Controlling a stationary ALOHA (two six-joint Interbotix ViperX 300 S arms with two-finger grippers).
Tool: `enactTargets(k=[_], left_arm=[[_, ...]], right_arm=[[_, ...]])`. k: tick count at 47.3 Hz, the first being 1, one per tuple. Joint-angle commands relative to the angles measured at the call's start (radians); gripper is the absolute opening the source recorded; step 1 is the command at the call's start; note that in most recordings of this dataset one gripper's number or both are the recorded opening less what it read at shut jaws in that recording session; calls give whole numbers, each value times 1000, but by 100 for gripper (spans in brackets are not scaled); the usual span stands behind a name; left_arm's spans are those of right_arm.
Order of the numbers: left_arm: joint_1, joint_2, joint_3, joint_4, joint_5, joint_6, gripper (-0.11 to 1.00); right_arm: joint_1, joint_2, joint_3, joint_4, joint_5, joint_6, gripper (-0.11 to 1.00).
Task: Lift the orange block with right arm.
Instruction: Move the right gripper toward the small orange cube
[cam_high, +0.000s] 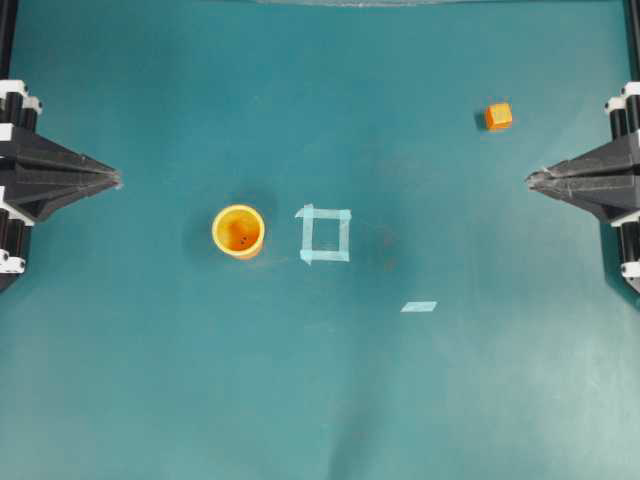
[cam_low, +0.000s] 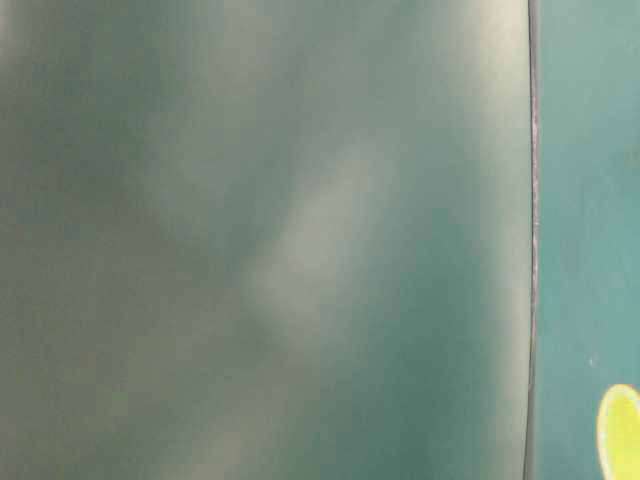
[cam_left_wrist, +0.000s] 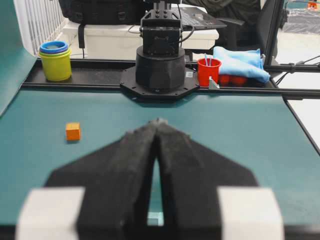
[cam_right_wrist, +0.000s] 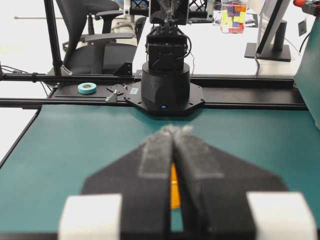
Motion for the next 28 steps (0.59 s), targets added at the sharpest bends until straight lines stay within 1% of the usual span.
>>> enactTargets(k=[1, 2, 4, 7, 15, 21, 28], left_arm=[[-6, 5, -38, 5, 29, -6, -1], [-6, 5, -41, 5, 40, -6, -1], [-6, 3, -44, 5, 66, -6, 3], [-6, 2, -51, 5, 98, -8, 0], [-6, 2, -60, 5, 143, -8, 0], [-6, 2, -60, 5, 146, -8, 0], [-6, 2, -60, 5, 147, -8, 0]], right_arm=[[-5, 6, -20, 6, -5, 6, 0], [-6, 9, -26, 6, 5, 6, 0], [-11, 12, -37, 6, 29, 9, 1], [-21, 20, -58, 6, 83, 12, 1], [-72, 32, -106, 8, 238, 28, 1], [-112, 32, -129, 6, 310, 34, 1], [-143, 32, -146, 8, 347, 34, 1]])
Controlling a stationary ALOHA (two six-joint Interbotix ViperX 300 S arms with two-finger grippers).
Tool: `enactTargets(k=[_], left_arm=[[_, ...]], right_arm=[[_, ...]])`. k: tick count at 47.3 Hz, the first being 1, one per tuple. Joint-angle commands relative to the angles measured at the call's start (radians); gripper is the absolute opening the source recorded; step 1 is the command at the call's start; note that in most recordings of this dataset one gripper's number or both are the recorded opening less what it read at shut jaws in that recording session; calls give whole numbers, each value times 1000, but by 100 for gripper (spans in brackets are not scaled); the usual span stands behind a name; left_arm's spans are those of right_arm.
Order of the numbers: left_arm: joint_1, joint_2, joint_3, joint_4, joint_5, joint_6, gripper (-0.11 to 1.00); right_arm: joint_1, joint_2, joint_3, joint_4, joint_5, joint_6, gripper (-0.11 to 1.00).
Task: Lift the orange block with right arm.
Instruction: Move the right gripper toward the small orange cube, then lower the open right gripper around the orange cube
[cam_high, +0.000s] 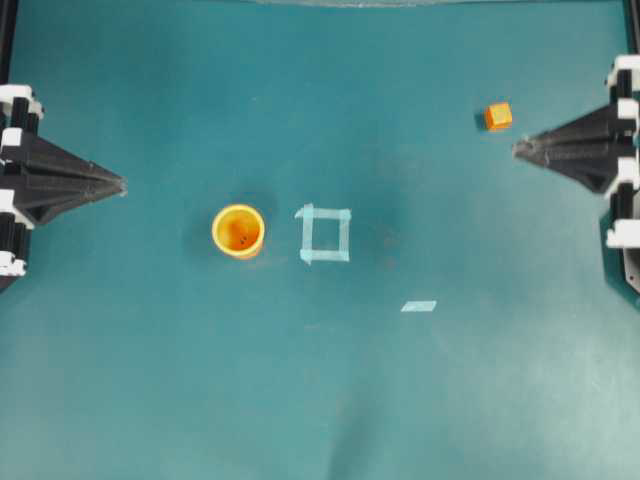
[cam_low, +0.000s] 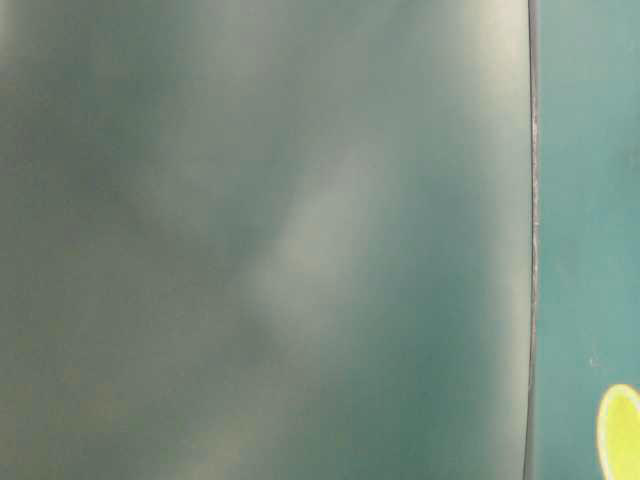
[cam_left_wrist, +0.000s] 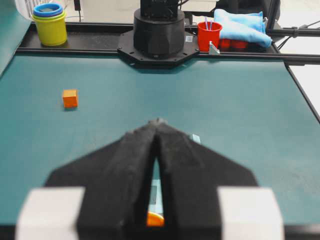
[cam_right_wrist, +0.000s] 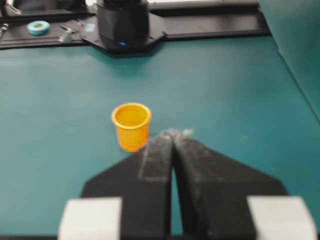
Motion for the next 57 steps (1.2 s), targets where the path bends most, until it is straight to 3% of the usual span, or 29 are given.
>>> enactTargets(k=[1, 6, 17, 23, 37, 42, 47, 57], left_arm=[[-2, 3, -28, 3, -5, -2, 0], [-2, 3, -28, 3, -5, -2, 0], [-2, 3, -28, 3, -3, -2, 0], [-2, 3, -28, 3, -5, -2, 0], [-2, 3, -28, 3, -3, -2, 0], [-2, 2, -28, 3, -3, -2, 0], [-2, 3, -28, 3, -3, -2, 0], [-2, 3, -28, 3, -3, 0, 0]], right_arm=[[-17, 5, -34, 5, 15, 2, 2], [-46, 5, -38, 5, 32, 3, 8], [-118, 18, -49, 5, 72, 31, 44], [-158, 43, -57, 5, 95, 71, 57], [-229, 144, -97, 5, 143, 169, 65], [-273, 204, -124, 5, 198, 245, 65], [-322, 267, -156, 3, 270, 371, 65], [-350, 387, -212, -23, 383, 571, 65]])
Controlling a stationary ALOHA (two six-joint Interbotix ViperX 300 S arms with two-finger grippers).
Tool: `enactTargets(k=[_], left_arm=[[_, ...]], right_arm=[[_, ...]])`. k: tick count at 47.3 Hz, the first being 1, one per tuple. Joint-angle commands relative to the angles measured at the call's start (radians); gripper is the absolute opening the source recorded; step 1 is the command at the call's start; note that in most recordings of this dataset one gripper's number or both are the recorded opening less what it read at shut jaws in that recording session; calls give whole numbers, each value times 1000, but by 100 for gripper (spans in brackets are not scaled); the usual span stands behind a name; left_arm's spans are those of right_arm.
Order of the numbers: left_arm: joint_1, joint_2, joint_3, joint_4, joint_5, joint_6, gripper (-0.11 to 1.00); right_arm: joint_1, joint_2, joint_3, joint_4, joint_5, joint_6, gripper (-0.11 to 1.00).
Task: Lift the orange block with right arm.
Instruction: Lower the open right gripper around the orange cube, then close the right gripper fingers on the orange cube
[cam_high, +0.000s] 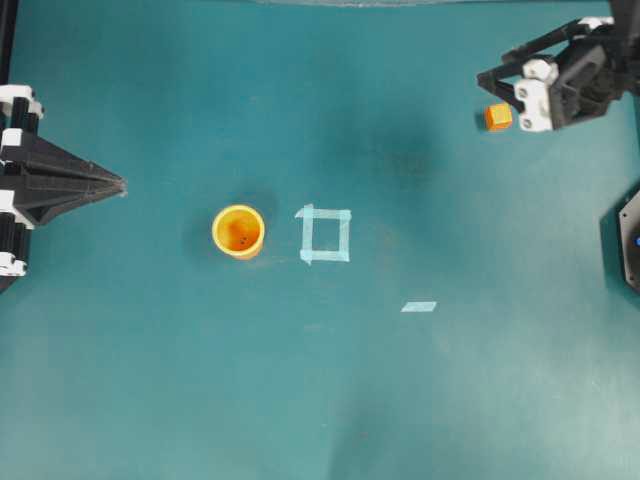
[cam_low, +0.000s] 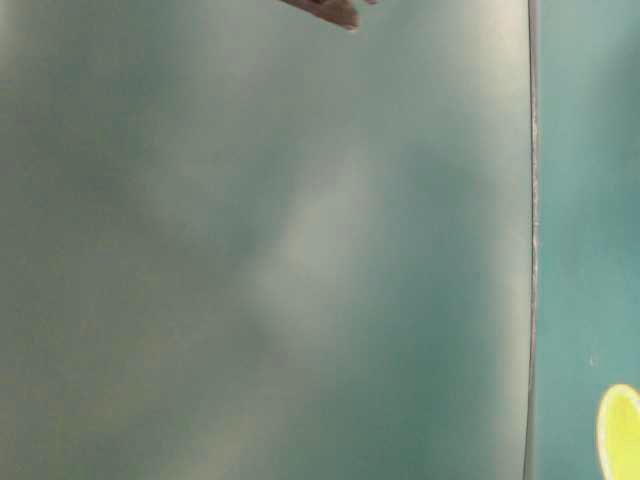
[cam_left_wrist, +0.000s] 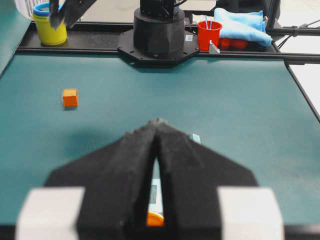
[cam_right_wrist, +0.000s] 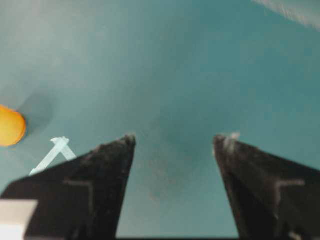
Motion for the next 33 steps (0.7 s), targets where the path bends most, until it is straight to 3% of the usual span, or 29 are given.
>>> enactTargets(k=[1, 6, 19, 33], left_arm=[[-2, 5, -26, 2, -5, 0, 0], [-2, 6, -28, 2, -5, 0, 0], [-2, 8, -26, 2, -5, 0, 0], [-2, 5, -28, 2, -5, 0, 0]], right_arm=[[-2, 44, -49, -21, 41, 43, 65], [-2, 112, -84, -38, 110, 100, 65], [-6, 268, -198, -74, 285, 160, 65], [-11, 360, -268, -192, 431, 291, 65]])
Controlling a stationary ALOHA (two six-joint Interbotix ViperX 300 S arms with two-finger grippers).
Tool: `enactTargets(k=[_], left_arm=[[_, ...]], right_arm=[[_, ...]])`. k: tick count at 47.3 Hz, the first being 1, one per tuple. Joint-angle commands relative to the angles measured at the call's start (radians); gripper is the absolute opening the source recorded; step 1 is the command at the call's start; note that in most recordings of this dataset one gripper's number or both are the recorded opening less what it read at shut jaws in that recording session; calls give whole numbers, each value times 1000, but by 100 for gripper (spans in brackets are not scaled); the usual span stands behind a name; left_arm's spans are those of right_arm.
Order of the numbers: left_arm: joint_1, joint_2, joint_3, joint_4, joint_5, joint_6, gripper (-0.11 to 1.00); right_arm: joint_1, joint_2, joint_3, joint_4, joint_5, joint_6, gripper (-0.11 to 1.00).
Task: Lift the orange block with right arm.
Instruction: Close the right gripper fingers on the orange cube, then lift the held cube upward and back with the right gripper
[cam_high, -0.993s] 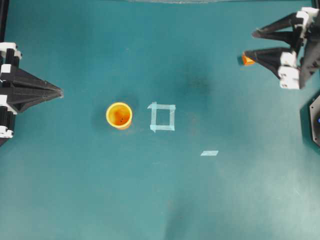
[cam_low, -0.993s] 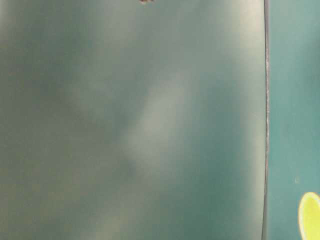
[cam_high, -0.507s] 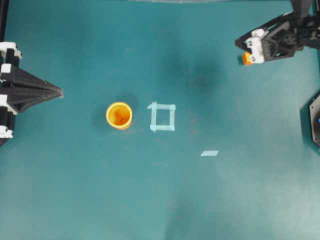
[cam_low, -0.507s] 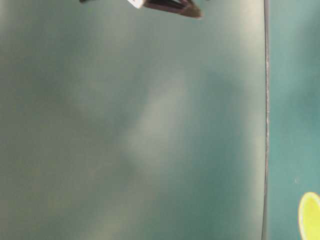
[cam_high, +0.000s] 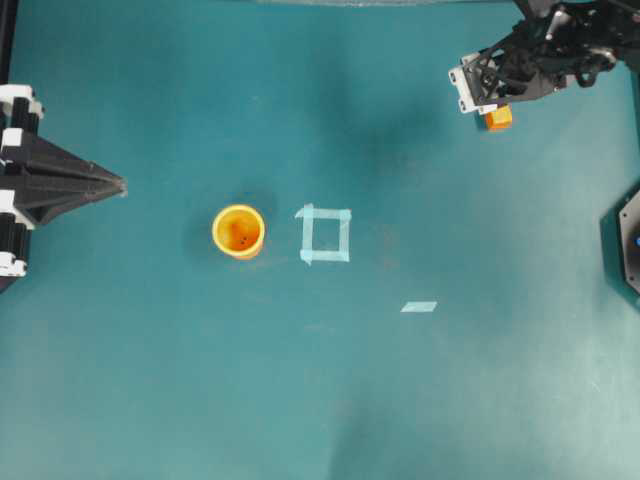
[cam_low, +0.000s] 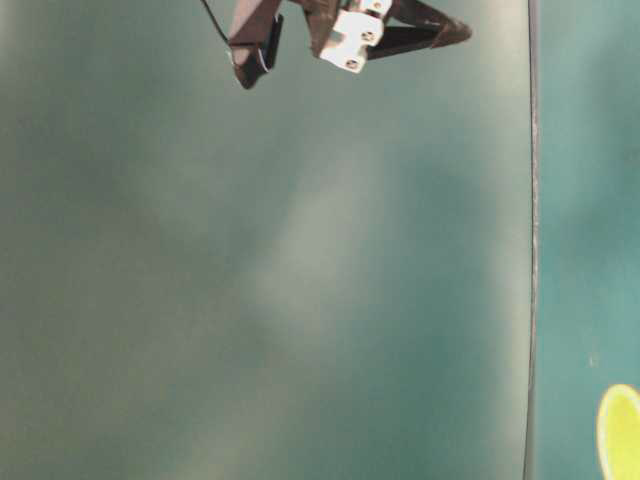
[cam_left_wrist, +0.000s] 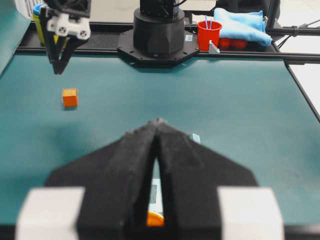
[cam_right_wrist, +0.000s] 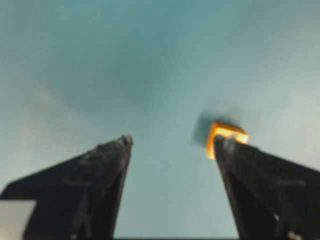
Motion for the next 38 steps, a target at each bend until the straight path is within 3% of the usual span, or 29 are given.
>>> enactTargets(k=[1, 11, 38], left_arm=[[-2, 5, -28, 3, -5, 0, 0], [-2, 5, -28, 3, -5, 0, 0], [-2, 3, -28, 3, -5, 0, 0]], right_arm=[[-5, 0, -28, -26, 31, 37, 65], [-5, 11, 9, -38, 43, 101, 65], [-34, 63, 120, -43, -98, 155, 65]])
